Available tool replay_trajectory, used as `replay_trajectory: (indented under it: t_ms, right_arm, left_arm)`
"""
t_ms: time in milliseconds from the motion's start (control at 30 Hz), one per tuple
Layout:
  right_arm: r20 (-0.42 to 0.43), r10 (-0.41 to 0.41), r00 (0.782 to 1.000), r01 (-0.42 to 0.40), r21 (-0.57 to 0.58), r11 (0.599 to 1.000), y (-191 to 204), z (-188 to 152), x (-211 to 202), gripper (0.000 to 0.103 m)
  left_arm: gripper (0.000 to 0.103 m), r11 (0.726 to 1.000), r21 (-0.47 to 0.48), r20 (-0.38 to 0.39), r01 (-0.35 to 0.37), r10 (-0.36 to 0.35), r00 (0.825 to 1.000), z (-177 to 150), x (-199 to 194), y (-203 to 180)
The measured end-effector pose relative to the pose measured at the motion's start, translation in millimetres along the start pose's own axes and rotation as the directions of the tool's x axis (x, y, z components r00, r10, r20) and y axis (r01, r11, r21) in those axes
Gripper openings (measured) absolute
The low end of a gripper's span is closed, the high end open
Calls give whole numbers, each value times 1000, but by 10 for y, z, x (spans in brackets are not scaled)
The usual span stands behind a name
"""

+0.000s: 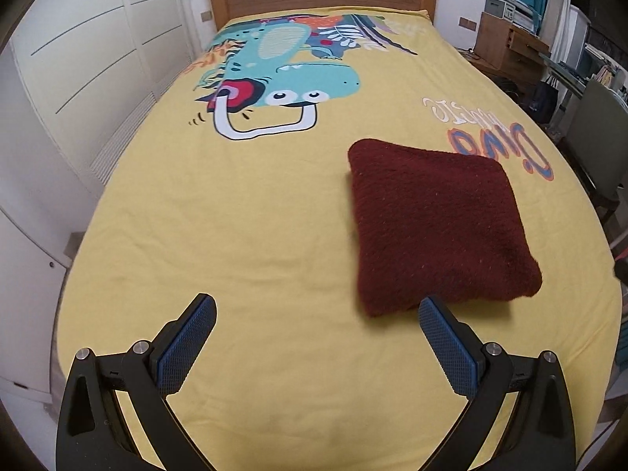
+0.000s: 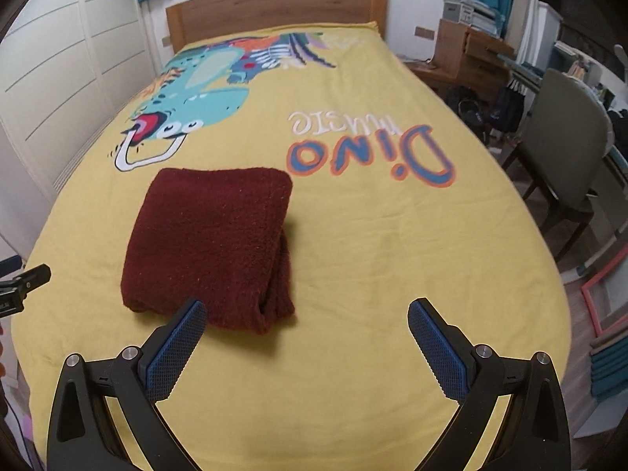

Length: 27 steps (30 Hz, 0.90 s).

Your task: Fold small clothes

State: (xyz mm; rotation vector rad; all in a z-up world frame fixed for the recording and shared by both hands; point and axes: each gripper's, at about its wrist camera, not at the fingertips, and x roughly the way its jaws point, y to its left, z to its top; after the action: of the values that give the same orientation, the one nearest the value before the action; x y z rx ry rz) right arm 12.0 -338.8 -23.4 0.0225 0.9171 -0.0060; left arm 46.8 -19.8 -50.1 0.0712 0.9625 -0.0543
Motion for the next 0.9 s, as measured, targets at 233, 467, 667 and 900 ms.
replay_trajectory:
  t_ms: [233,467,667,900]
  right_arm:
    - [15,-21,1000,21,18,1000,-53,-204,-213,102]
    - [22,-34,999,33,23,999,-70,-352,-353,102]
    - [24,-34,999,34,21,999,-79,-369,-403,102]
    - [23,-33,999,32,19,999,-80,-361,-412,102]
  left_arm:
    - [102,1000,-7,1,-6,6,1000,-185,-171,8]
    - [102,1000,14,-7,-5,5,1000,-269,-216,-58]
    - [102,1000,28,-10,-5,6,1000,-287,-213,-102]
    - [102,1000,26,-13,-6,6,1000,-287,-209,-109]
